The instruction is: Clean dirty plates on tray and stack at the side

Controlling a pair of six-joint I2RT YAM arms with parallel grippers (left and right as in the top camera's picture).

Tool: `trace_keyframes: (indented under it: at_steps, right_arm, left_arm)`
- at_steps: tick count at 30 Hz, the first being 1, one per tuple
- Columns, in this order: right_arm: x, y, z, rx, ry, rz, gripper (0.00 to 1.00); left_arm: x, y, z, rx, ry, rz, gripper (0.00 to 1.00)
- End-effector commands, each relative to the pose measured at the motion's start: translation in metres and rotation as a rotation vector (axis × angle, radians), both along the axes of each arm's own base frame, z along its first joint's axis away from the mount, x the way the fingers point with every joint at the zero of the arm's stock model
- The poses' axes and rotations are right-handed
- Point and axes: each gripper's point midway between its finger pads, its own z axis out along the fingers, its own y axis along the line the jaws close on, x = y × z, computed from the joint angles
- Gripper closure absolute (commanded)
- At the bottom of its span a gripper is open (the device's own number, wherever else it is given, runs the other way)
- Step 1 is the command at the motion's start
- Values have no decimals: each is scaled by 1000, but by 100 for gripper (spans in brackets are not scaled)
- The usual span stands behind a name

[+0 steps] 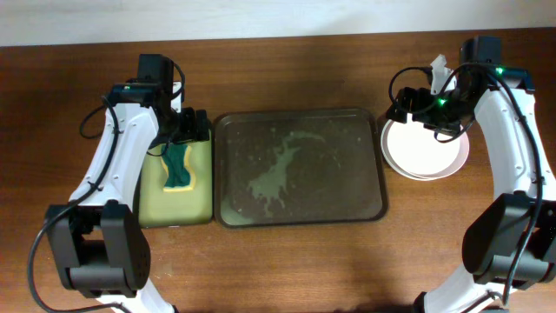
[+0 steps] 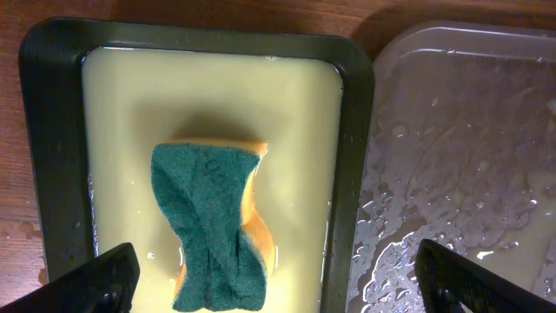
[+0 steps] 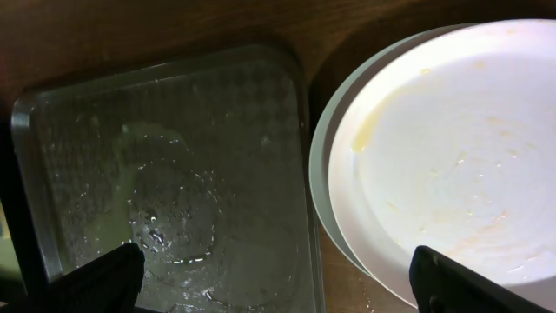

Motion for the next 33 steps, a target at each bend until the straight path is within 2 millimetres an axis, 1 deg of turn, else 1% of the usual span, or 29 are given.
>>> trace_keyframes:
  at_steps: [1, 2, 4, 5, 6, 7, 8, 9, 10, 11, 12, 13, 14, 15, 16, 18, 20, 22, 23, 24, 26, 27, 28, 30, 31, 33]
  right_arm:
    - [1, 4, 3, 8, -11, 16, 2]
    - [1, 4, 5, 7, -15, 16, 2]
    - [-2, 9, 27, -3, -71, 27, 2]
    - [-10, 23, 60, -35, -159, 60, 2]
    - [-21, 43, 92, -43, -245, 108, 2]
    - [-38, 67, 126, -44, -339, 167, 2]
    - [-62, 97, 160, -35, -438, 248, 2]
    - [-92, 121, 193, -64, -552, 318, 2]
    - [-114, 94, 226, -270, -680, 224, 2]
    - [-140, 79, 249, -322, -760, 175, 1]
    - [-161, 72, 259, -318, -806, 159, 2]
    - [-171, 67, 265, -314, -840, 144, 2]
    - [-185, 56, 278, -308, -939, 90, 2]
    - [-194, 48, 285, -297, -1048, 36, 2]
    - [-200, 43, 286, -282, -1143, 0, 2]
    - [-210, 37, 275, -265, -1341, -55, 2]
    - [-213, 34, 251, -265, -1536, -96, 2]
    - [-212, 34, 221, -260, -1666, -118, 2]
    - [-210, 36, 199, -251, -1699, -108, 2]
    - [-205, 40, 171, -242, -1693, -88, 2]
    - [-186, 44, 115, -234, -1591, -48, 2]
    - [-180, 44, 96, -236, -1550, -43, 2]
    - [-174, 44, 72, -238, -1483, -36, 2]
    - [-169, 44, 33, -248, -1319, -22, 2]
    - [-169, 44, 6, -252, -1213, -5, 2]
    - [-169, 44, 7, -253, -1216, -6, 2]
  left_arm:
    - [3, -1, 10, -8, -26, -11, 1]
    - [3, -1, 10, -8, -27, -11, 0]
    - [3, -1, 10, -8, -27, -11, 0]
    - [3, -1, 10, -8, -27, -11, 1]
    - [3, 0, 10, -8, -26, -11, 1]
    - [3, -1, 10, -8, -27, -11, 0]
    - [3, -1, 10, -8, -27, -11, 0]
    - [3, -1, 10, -8, -26, -11, 1]
    - [3, -1, 10, -8, -27, -11, 0]
    - [3, -1, 10, -8, -27, -11, 0]
    - [3, -1, 10, -8, -27, -11, 1]
    - [3, -1, 10, -8, -27, -11, 0]
    - [3, -1, 10, -8, -27, -11, 0]
    - [3, 0, 10, -8, -27, -11, 1]
    - [3, 0, 10, -8, -27, -10, 1]
    - [3, -1, 10, -8, -27, -11, 0]
    - [3, 0, 10, -8, -27, -10, 1]
    - [3, -1, 10, -8, -27, -11, 0]
    - [3, -1, 10, -8, -27, -11, 1]
    - [3, -1, 10, -8, -26, -11, 1]
    - [3, 0, 10, -8, -26, -11, 0]
    - [3, -1, 10, -8, -27, -11, 1]
    - [3, -1, 10, -8, -27, -11, 0]
    - [3, -1, 10, -8, -27, -11, 1]
    - [3, -1, 10, -8, -27, -11, 1]
    - [3, -1, 10, -8, -27, -11, 0]
